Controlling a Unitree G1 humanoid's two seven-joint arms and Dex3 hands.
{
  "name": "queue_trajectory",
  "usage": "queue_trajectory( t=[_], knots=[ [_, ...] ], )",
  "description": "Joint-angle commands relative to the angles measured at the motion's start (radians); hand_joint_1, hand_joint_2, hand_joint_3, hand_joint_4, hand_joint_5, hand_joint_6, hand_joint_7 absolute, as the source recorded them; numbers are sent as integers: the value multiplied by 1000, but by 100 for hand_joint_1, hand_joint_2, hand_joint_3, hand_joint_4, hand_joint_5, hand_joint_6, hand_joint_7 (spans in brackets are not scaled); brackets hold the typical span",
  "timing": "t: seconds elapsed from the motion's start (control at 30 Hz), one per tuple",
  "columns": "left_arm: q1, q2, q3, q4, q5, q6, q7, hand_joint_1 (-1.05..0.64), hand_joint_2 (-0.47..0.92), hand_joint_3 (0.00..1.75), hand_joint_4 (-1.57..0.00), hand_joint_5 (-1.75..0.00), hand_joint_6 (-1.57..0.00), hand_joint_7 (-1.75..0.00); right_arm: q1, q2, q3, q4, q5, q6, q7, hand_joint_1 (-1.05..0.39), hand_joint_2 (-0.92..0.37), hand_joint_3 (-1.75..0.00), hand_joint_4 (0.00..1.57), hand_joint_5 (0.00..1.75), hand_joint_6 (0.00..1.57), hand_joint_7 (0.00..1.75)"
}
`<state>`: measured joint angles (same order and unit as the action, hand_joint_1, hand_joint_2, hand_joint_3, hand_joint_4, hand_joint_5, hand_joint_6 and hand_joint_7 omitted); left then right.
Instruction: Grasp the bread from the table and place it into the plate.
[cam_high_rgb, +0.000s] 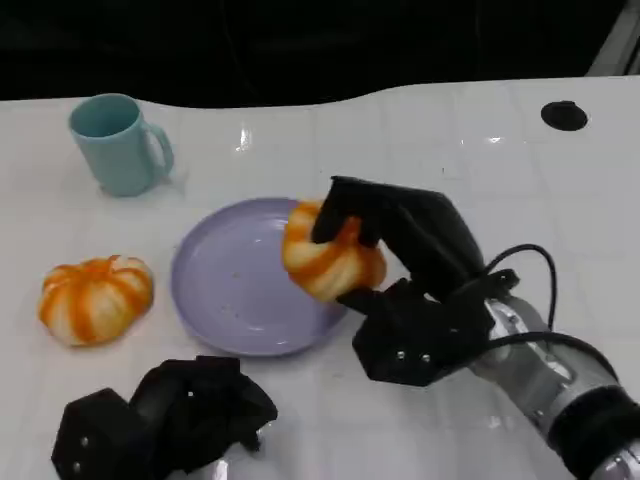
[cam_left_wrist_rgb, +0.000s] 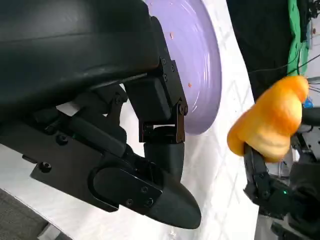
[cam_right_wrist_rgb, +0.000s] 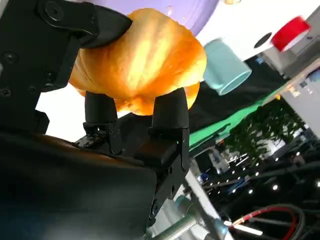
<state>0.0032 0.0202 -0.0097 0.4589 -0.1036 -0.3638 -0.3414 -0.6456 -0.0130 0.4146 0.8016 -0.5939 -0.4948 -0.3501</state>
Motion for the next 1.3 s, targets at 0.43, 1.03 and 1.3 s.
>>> queue_trajectory(
  t=[0.43,1.03,1.3],
  knots=[
    [19,13,-10,6,-1,10,-5,-105,85,0,-92,-150,-130,-74,-122,81,17,217,26,-7,77,-19,-51,-80,34,77,58,26],
    [17,10,-12,-7,3,19,4,-105,86,1,-91,-150,-129,-74,8,-47,33,-71,24,36,283,-61,-92,-15,0,29,22,1],
    [25,1,-10,-10,-4,7,2,-104,85,0,-90,-151,-130,-75,204,-163,-28,-388,65,10,309,-54,-92,-13,11,40,30,5]
  ],
)
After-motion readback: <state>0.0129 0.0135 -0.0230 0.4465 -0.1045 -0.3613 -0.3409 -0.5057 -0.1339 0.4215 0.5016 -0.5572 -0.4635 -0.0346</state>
